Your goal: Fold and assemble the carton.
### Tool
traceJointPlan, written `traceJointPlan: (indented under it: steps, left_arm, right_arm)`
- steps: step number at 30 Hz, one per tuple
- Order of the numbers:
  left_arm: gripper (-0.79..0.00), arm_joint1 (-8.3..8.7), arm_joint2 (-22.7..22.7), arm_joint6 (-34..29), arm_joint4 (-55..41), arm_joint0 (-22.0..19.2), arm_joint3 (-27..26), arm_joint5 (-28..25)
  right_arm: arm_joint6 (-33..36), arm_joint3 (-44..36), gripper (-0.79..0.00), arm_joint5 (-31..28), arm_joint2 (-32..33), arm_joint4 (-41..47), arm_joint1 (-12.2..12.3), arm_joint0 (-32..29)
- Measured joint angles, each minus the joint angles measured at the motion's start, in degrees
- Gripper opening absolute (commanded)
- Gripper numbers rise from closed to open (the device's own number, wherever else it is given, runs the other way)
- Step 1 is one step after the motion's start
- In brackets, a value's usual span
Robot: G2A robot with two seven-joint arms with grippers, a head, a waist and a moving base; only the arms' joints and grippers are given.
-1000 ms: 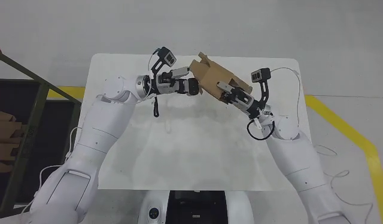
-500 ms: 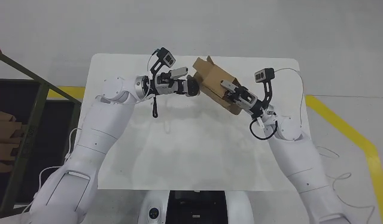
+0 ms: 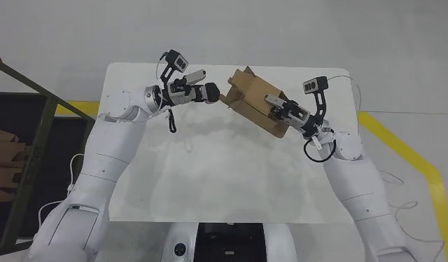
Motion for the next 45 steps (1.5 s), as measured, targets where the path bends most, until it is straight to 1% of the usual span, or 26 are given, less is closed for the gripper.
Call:
traceJointPlan:
  steps: [5, 11, 24, 37, 45]
  left_arm:
    - [0.000, 0.21, -0.5, 0.7, 0.4, 0.7, -0.3, 0.3]
    - [0.000, -0.11, 0.7, 0.5, -1.5, 0.9, 0.4, 1.3]
    - [0.000, -0.97, 3.5, -0.7, -4.7, -0.9, 1.3, 2.2]
    - [0.000, -1.43, 4.8, -1.6, -5.4, -2.0, 1.9, 2.6]
    - [0.000, -1.60, 5.3, -2.2, -5.3, -2.6, 2.5, 2.8]
  right_arm:
    - [0.9, -0.7, -0.785, 0.0, 0.3, 1.1, 0.1, 0.0]
    - [0.8, -2.0, -0.785, 0.1, -0.2, 1.4, 0.0, -0.2]
    - [-0.2, -3.5, -0.785, 0.0, -2.1, 1.4, -0.4, -0.7]
    - [0.5, -3.6, -0.785, 0.2, -3.6, 1.9, -0.7, -0.5]
    - [0.4, -2.4, -0.785, 0.0, -3.6, 2.0, -0.9, 0.3]
